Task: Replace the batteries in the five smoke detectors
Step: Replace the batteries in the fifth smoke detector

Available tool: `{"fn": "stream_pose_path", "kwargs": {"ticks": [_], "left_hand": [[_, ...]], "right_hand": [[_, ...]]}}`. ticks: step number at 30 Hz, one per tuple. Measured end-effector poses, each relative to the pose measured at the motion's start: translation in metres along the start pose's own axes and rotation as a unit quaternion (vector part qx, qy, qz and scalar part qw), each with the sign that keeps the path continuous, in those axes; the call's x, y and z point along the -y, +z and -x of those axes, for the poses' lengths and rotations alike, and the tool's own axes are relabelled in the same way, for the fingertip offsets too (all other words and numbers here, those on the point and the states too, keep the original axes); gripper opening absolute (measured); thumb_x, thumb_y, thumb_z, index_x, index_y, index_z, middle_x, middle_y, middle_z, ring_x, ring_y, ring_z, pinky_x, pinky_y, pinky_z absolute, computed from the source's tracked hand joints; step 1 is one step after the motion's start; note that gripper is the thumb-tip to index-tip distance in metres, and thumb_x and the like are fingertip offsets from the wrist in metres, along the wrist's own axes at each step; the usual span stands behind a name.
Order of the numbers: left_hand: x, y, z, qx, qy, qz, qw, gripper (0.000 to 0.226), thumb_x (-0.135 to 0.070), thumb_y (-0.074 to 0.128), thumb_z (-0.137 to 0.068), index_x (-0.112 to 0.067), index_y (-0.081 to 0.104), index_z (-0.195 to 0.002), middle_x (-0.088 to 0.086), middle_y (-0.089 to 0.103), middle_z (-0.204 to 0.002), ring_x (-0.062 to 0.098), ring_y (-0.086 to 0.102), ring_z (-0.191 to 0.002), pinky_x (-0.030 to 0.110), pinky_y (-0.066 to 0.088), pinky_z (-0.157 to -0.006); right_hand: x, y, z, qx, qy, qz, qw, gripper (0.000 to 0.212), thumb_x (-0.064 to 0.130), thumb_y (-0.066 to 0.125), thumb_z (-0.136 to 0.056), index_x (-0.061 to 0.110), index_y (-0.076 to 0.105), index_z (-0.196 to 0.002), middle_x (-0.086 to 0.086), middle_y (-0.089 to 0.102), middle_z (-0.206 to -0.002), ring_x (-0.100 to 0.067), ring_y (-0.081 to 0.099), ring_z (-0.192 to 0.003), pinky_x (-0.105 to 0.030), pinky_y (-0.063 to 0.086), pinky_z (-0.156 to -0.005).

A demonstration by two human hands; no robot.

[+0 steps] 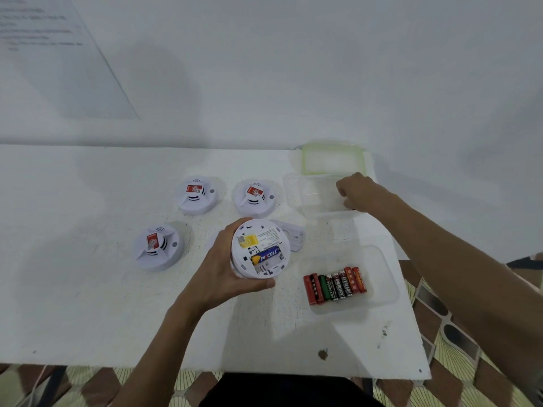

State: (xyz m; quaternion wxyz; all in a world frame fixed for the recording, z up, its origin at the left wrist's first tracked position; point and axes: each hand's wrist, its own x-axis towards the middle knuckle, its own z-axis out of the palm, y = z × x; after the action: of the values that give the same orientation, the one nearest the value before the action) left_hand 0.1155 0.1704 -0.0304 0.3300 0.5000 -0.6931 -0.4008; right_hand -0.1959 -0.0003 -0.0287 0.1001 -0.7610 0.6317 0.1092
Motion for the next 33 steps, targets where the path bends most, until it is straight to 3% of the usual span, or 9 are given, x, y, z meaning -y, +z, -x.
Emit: {"fn": "stream_pose_path", "kwargs": {"ticks": [3,7,10,13,18,21,23,29,33], "left_hand": [[-0.001,-0.001,-0.001,-0.002,0.003,-0.002,1.0,0.094,-0.062,0.078,-0.058,-0.045,0.029,-0.137,-0.019,0.045,-0.137,0.011,0.046,-0.127,0.038,0.044,-0.105],[-0.002,-0.004,-0.003,-0.012,0.007,-0.005,1.0,0.092,-0.06,0.079,-0.059,-0.049,0.029,-0.136,-0.02,0.045,-0.137,0.009,0.047,-0.127,0.038,0.043,-0.105],[-0.003,-0.004,-0.004,-0.017,0.007,-0.012,1.0,0.094,-0.051,0.082,-0.059,-0.046,0.029,-0.136,-0.015,0.045,-0.138,0.01,0.047,-0.127,0.042,0.044,-0.104],[-0.005,-0.005,-0.006,-0.021,0.012,-0.008,1.0,0.096,-0.051,0.083,-0.058,-0.044,0.029,-0.137,-0.015,0.046,-0.137,0.01,0.047,-0.126,0.043,0.046,-0.103],[-0.009,-0.006,-0.009,-0.031,0.024,0.002,0.999,0.095,-0.052,0.082,-0.058,-0.046,0.028,-0.137,-0.017,0.046,-0.137,0.012,0.048,-0.126,0.042,0.046,-0.103],[-0.009,-0.006,-0.01,-0.039,0.026,0.007,0.999,0.097,-0.057,0.081,-0.057,-0.045,0.028,-0.138,-0.011,0.044,-0.139,0.012,0.047,-0.127,0.037,0.045,-0.104],[-0.01,-0.006,-0.01,-0.043,0.026,0.013,0.999,0.098,-0.064,0.078,-0.057,-0.042,0.027,-0.138,-0.011,0.044,-0.14,0.009,0.046,-0.127,0.026,0.043,-0.104],[-0.016,-0.004,-0.011,-0.043,0.019,0.022,0.999,0.097,-0.076,0.07,-0.055,-0.043,0.026,-0.135,-0.025,0.037,-0.137,-0.008,0.04,-0.125,0.005,0.034,-0.099],[-0.017,-0.004,-0.012,-0.034,-0.009,0.056,0.998,0.102,-0.088,0.062,-0.048,-0.036,0.027,-0.13,-0.021,0.036,-0.135,-0.011,0.04,-0.123,0.01,0.033,-0.102]], "right_hand": [[-0.002,0.002,0.001,-0.032,-0.002,-0.103,0.994,0.015,-0.006,0.055,-0.081,0.009,0.055,-0.084,-0.012,0.059,-0.087,-0.022,0.053,-0.059,-0.026,0.043,-0.052],[0.01,-0.009,0.015,-0.094,-0.024,-0.234,0.967,0.01,0.007,0.067,-0.084,0.009,0.064,-0.094,-0.01,0.069,-0.086,-0.023,0.061,-0.071,-0.024,0.049,-0.058],[0.034,-0.02,0.043,-0.136,-0.02,-0.378,0.916,0.014,0.011,0.073,-0.081,0.013,0.067,-0.093,-0.002,0.07,-0.085,-0.018,0.065,-0.075,-0.01,0.046,-0.055],[0.063,-0.029,0.077,-0.166,-0.057,-0.493,0.852,0.019,0.008,0.076,-0.079,0.014,0.067,-0.094,-0.002,0.07,-0.087,-0.016,0.068,-0.075,-0.021,0.056,-0.07],[0.106,-0.034,0.134,-0.176,-0.094,-0.589,0.783,0.021,0.007,0.076,-0.08,0.014,0.067,-0.097,0.002,0.073,-0.087,-0.014,0.069,-0.081,-0.023,0.056,-0.074],[0.125,-0.025,0.154,-0.179,-0.087,-0.605,0.771,0.017,0.012,0.076,-0.082,0.018,0.065,-0.094,0.005,0.073,-0.086,-0.012,0.07,-0.08,-0.025,0.057,-0.071],[0.133,-0.018,0.162,-0.185,-0.069,-0.609,0.768,0.014,0.014,0.075,-0.083,0.016,0.064,-0.092,0.006,0.073,-0.085,-0.01,0.071,-0.08,-0.025,0.058,-0.069],[0.146,-0.002,0.167,-0.23,-0.019,-0.556,0.798,0.017,0.034,0.069,-0.083,0.018,0.067,-0.088,0.007,0.068,-0.098,-0.003,0.061,-0.093,-0.012,0.052,-0.075],[0.155,0.006,0.17,-0.236,-0.037,-0.6,0.763,0.022,0.034,0.065,-0.081,0.016,0.067,-0.091,0.003,0.06,-0.114,0.003,0.057,-0.109,-0.02,0.059,-0.075]]}}
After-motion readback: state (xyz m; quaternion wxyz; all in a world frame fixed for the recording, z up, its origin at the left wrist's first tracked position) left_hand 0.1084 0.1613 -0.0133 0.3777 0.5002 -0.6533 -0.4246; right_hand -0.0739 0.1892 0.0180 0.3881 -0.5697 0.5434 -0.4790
